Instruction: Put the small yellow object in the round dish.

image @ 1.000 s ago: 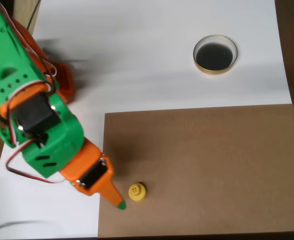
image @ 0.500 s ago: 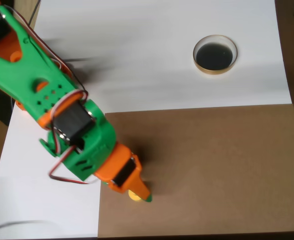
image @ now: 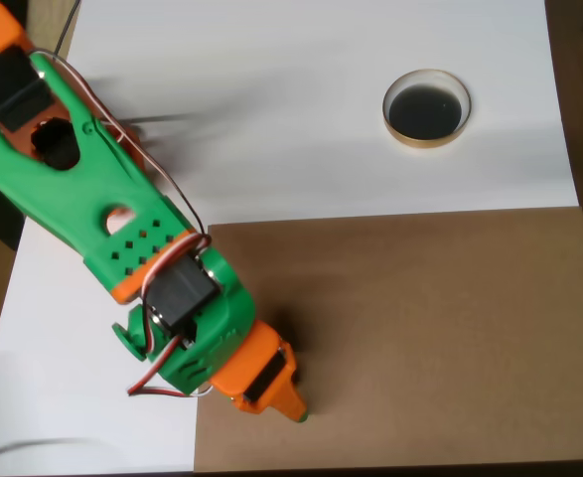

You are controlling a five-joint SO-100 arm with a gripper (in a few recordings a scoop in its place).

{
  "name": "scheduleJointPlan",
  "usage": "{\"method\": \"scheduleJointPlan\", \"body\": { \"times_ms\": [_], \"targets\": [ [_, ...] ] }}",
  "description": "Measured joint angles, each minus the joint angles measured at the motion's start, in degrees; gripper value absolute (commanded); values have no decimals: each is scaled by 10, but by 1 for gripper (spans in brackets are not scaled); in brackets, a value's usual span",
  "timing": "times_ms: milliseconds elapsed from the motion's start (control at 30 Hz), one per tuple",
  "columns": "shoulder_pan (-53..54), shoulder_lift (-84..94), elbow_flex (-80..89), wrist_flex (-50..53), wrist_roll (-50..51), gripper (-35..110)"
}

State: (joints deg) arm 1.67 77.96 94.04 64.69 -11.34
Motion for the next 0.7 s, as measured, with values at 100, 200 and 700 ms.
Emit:
{"method": "scheduleJointPlan", "body": {
  "times_ms": [100, 200, 700],
  "targets": [
    [2, -2, -11, 0, 7, 21],
    [0, -11, -12, 0, 11, 20],
    [-7, -12, -12, 4, 23, 19]
  ]
}}
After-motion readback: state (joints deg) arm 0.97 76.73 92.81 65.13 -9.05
